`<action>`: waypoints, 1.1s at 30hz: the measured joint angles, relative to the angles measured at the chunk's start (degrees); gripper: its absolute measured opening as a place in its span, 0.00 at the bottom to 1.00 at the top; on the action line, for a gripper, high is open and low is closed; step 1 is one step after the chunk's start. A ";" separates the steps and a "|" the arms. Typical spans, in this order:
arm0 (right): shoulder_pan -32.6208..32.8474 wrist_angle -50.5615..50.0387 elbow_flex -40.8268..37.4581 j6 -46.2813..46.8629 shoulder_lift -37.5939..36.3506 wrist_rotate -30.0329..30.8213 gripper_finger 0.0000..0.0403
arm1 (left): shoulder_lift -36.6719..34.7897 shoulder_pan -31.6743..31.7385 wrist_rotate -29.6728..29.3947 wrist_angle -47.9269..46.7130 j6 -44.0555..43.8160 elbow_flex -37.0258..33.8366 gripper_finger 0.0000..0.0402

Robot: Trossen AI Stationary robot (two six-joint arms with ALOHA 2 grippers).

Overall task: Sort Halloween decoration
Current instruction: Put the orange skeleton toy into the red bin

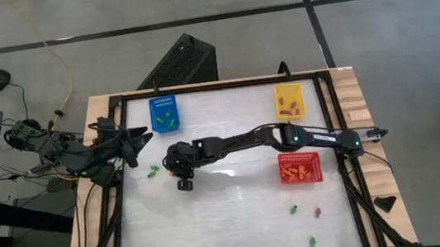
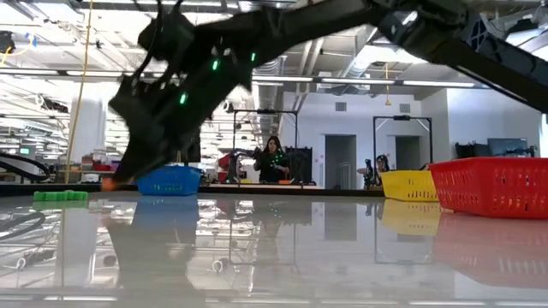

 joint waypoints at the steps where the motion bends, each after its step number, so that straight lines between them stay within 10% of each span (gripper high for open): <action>1: 0.00 -1.63 0.00 -0.39 -1.20 0.58 0.15 | 0.00 0.00 -0.37 0.01 0.31 0.00 0.43; 13: -0.17 -35.85 0.18 -3.20 -15.46 10.13 0.15 | 0.00 0.00 -3.59 0.13 4.07 0.00 0.43; 21: -0.03 -61.21 -0.38 11.05 -24.92 19.45 0.15 | 0.26 0.00 -3.58 0.20 5.80 0.00 0.43; 33: 8.94 -59.55 -39.95 41.72 -62.55 22.16 0.15 | 3.25 0.00 -2.31 0.35 6.12 0.04 0.43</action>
